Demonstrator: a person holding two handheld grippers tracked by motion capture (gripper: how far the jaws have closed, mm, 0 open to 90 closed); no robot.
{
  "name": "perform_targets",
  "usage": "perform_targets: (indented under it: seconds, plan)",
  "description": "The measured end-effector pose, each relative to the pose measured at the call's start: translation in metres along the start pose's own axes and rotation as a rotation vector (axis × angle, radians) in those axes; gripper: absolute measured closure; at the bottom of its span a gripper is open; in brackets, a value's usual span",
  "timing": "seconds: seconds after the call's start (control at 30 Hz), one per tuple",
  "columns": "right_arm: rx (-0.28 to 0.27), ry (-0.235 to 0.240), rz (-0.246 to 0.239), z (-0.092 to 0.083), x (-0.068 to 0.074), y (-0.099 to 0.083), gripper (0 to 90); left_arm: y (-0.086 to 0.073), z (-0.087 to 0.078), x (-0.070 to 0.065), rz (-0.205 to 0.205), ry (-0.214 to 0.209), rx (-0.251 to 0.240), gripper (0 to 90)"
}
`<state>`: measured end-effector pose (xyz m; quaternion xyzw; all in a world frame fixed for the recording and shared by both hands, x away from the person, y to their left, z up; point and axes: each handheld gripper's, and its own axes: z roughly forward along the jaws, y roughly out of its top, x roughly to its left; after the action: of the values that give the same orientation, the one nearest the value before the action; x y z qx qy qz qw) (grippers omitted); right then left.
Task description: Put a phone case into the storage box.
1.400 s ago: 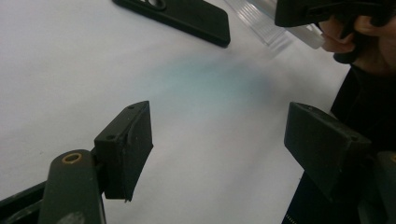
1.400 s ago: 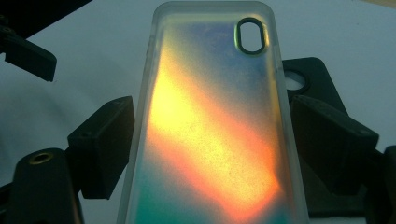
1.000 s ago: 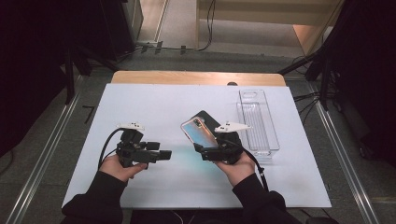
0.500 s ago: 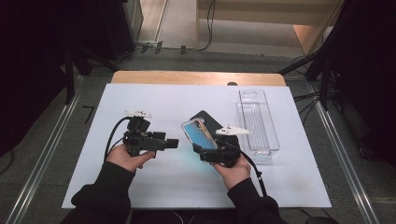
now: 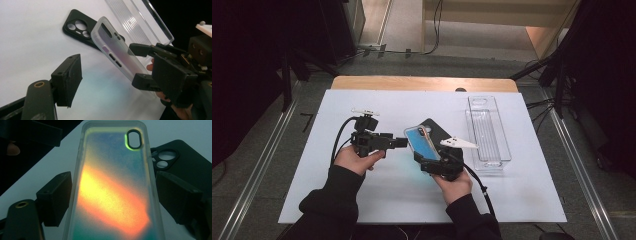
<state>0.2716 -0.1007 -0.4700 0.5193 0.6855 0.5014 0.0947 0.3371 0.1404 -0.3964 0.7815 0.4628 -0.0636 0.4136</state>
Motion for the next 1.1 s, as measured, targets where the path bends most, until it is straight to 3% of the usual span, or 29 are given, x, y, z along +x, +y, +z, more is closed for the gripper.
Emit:
perform_targets:
  seconds: [0.37, 0.87, 1.1]
  plan:
    - [-0.058, -0.003, 0.044, 0.007, 0.006, -0.002, 15.0, 0.007, 0.015, 0.006, -0.06, 0.018, -0.016, 26.3]
    - [-0.094, 0.008, 0.071, 0.012, 0.014, -0.007, 14.9, 0.01, 0.028, 0.005, -0.096, 0.029, -0.027, 31.7]
    - [-0.114, 0.023, 0.072, 0.013, 0.014, -0.007, 14.9, 0.011, 0.034, 0.002, -0.125, 0.015, -0.026, 42.1]
